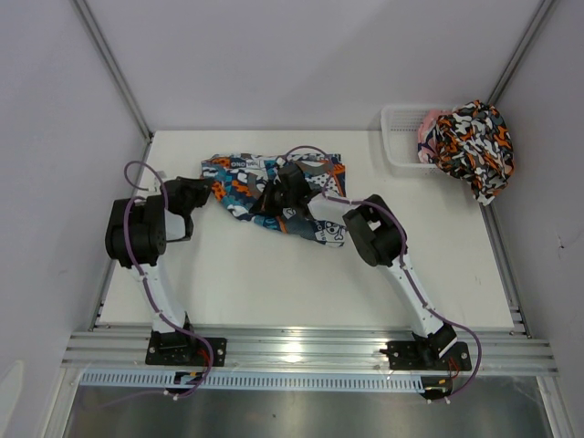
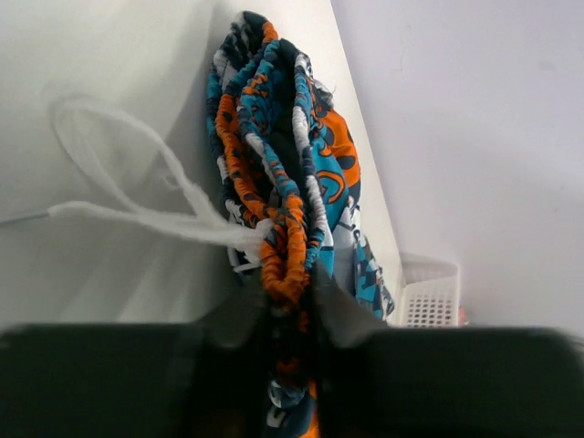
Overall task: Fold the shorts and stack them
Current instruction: Fold the shorts
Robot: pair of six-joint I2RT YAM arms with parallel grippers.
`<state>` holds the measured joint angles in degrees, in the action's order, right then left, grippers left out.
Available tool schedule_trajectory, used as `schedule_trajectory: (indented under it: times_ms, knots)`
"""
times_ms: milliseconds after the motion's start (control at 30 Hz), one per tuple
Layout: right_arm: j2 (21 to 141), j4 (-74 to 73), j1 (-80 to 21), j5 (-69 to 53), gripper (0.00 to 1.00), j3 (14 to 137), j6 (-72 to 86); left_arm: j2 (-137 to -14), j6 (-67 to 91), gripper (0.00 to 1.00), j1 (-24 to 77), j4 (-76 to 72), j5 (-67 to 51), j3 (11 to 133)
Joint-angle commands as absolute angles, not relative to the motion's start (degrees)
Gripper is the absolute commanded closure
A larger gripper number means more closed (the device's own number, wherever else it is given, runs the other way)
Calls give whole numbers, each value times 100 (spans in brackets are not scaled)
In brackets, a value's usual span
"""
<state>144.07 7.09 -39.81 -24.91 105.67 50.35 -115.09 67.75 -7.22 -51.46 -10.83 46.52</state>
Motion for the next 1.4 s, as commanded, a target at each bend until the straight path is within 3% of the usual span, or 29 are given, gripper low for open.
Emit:
schedule_trajectory:
  times_ms: [0, 100, 400, 467, 500, 633, 767, 967, 1167, 1367]
  knots:
    - [14036, 467, -3964, -2549, 100, 10775, 4878, -11417, 6452, 86, -686, -5493, -1415, 4711]
    - [13949, 326, -3973, -2461, 100, 10714, 4755, -11180, 6031, 100, -686, -5301, -1468, 4755]
    - [13579, 35, -4034, -2241, 100, 10547, 4333, -9371, 4204, 100, -642, -4001, -862, 3992]
    - [13483, 53, -4052, -2233, 91, 10556, 4324, -8810, 3956, 100, -554, -3876, -652, 3868]
    - [13448, 61, -4043, -2215, 77, 10573, 4333, -8624, 3720, 100, -510, -3911, -581, 3806]
    - [13175, 36, -3999, -2145, 68, 10713, 4263, -8008, 3235, 100, -282, -3360, -212, 3734]
    - [12789, -500, -3955, -1776, 73, 10539, 3938, -7638, 2892, 100, -115, -2999, -27, 3718]
    - [12261, -142, -4051, -1380, 100, 9285, 3999, -7146, 2488, 100, 174, -2646, 263, 3621]
    - [11944, 886, -4315, -1063, 100, 8114, 4367, -6672, 1917, 100, 816, -2303, 869, 3533]
    - [12181, 1142, -4631, -1011, 100, 7779, 4491, -6337, 1600, 100, 1440, -1899, 1449, 3507]
